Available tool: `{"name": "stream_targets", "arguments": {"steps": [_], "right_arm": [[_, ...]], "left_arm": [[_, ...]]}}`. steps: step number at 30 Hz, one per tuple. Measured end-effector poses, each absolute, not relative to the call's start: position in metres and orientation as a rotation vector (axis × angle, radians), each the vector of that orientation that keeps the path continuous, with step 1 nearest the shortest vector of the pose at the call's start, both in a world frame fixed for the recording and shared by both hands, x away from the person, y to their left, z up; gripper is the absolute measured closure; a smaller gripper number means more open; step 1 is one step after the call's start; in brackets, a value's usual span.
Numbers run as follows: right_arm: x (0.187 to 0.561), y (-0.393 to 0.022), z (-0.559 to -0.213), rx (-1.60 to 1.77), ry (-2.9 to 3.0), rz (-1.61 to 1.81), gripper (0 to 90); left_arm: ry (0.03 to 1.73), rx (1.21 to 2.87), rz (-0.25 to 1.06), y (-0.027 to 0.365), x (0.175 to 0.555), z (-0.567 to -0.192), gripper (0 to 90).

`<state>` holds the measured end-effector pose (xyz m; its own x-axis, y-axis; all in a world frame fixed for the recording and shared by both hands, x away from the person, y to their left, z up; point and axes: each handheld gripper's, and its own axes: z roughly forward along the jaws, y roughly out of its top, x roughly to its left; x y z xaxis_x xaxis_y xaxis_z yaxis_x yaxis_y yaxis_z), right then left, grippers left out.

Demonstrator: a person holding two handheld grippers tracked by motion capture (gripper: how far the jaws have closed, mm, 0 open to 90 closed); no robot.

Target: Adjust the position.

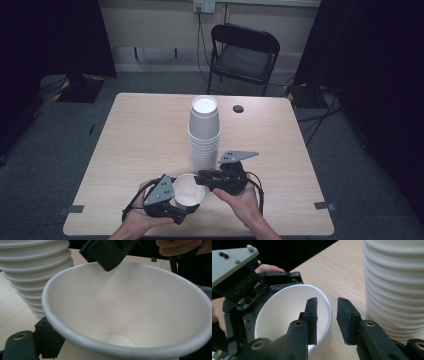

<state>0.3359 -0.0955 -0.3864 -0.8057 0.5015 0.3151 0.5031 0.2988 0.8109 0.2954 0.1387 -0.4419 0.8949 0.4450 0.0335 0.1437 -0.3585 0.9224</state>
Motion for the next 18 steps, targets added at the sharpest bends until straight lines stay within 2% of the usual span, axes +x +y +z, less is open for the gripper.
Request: {"name": "stream_targets", "arguments": {"steps": [5,18], "right_arm": [[0.336,-0.101,-0.384,-0.978,-2.521,-1.602,68.7],[0.332,-0.114,-0.38,-0.97,-2.539,-1.653,59.1]], "left_arm": [[0.466,1.914,0.337,0.144,0.298,-0.441,12.4],[0.568,1.866,0.359,0.16,0.307,-0.437,12.5]]}}
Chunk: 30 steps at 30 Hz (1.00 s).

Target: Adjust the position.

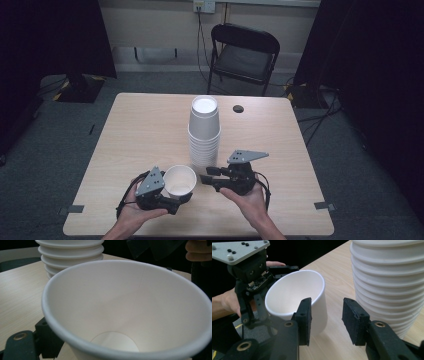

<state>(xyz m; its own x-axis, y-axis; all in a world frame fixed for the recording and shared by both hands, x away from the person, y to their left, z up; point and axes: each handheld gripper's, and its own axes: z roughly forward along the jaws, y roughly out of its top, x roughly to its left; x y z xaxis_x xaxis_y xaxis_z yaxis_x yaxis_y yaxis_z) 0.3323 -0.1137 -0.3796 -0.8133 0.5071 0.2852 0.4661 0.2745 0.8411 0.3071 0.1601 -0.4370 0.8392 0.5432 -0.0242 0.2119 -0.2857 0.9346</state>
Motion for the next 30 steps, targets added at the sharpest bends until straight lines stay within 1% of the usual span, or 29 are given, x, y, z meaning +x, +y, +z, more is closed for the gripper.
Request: {"name": "stream_targets", "arguments": {"steps": [8,13,23,30], "right_arm": [[0.33,-0.126,-0.382,0.967,2.478,1.57,58.2],[0.328,-0.141,-0.383,0.983,2.454,1.55,56.9],[0.323,-0.169,-0.394,1.05,2.423,1.502,56.5],[0.32,-0.187,-0.4,1.103,2.393,1.464,55.8]], "left_arm": [[0.618,1.83,0.373,0.173,0.315,-0.431,12.6],[0.673,1.801,0.403,0.181,0.325,-0.427,12.7],[0.719,1.762,0.442,0.198,0.334,-0.417,12.7],[0.757,1.724,0.486,0.208,0.35,-0.41,12.7]]}}
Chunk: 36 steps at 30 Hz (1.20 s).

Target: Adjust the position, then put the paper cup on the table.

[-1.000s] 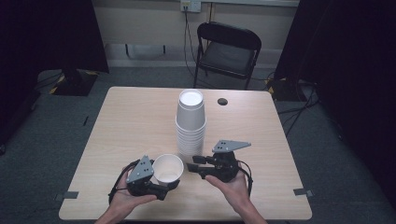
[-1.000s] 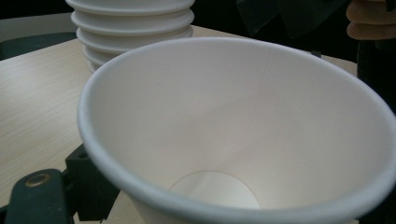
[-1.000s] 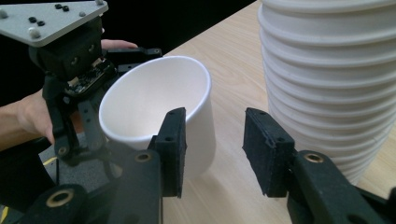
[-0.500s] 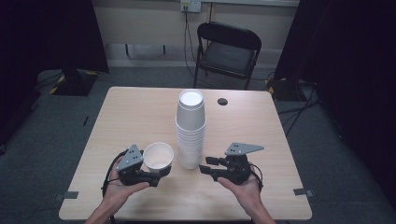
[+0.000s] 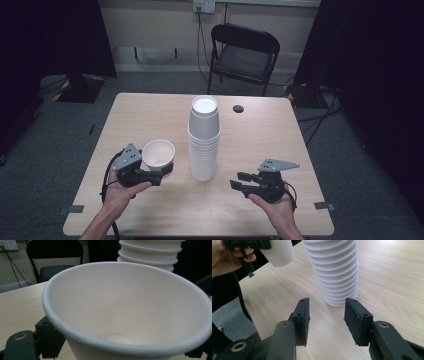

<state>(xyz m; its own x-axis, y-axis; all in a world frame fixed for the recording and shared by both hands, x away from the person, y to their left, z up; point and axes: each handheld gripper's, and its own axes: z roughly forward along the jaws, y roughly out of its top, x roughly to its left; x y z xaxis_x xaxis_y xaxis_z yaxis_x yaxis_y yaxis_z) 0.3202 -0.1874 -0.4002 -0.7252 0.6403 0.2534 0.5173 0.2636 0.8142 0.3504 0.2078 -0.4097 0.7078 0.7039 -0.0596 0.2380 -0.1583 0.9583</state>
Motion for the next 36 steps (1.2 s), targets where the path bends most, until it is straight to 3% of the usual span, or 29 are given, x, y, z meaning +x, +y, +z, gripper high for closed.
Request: {"name": "stream_targets", "arguments": {"steps": [15,36], "right_arm": [[0.317,-0.208,-0.411,1.149,2.366,1.448,54.8],[0.322,-0.219,-0.425,1.19,2.357,1.419,52.9]], "left_arm": [[0.787,1.727,0.532,0.211,0.385,-0.406,12.8],[0.946,1.77,0.518,0.217,0.421,-0.453,12.8]]}}
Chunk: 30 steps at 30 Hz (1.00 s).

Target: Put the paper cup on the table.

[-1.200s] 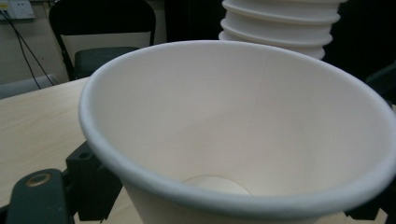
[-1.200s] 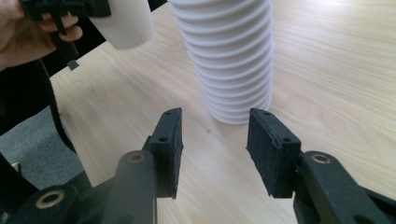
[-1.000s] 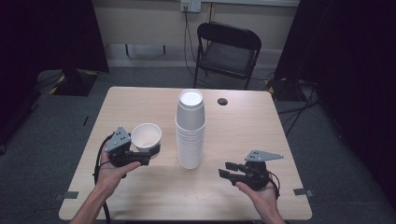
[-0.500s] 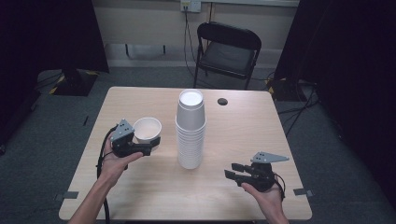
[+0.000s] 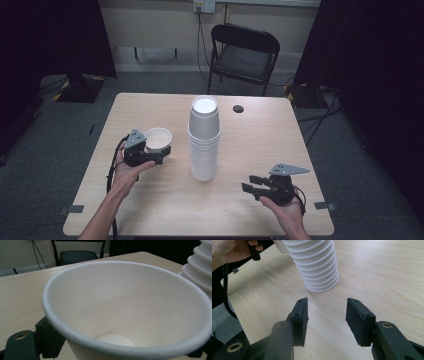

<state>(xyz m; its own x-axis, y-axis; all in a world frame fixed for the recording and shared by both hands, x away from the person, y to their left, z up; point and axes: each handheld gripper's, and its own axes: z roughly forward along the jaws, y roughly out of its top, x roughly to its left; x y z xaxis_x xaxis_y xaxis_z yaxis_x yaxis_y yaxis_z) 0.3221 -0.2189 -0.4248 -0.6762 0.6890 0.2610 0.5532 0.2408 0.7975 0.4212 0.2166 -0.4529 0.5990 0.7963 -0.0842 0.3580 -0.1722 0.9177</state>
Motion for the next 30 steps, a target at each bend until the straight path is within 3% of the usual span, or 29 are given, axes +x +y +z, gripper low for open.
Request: {"name": "stream_targets", "arguments": {"steps": [30], "right_arm": [[0.323,-0.22,-0.428,1.206,2.354,1.419,51.6]], "left_arm": [[1.02,1.837,0.469,0.223,0.425,-0.483,13.4]]}}
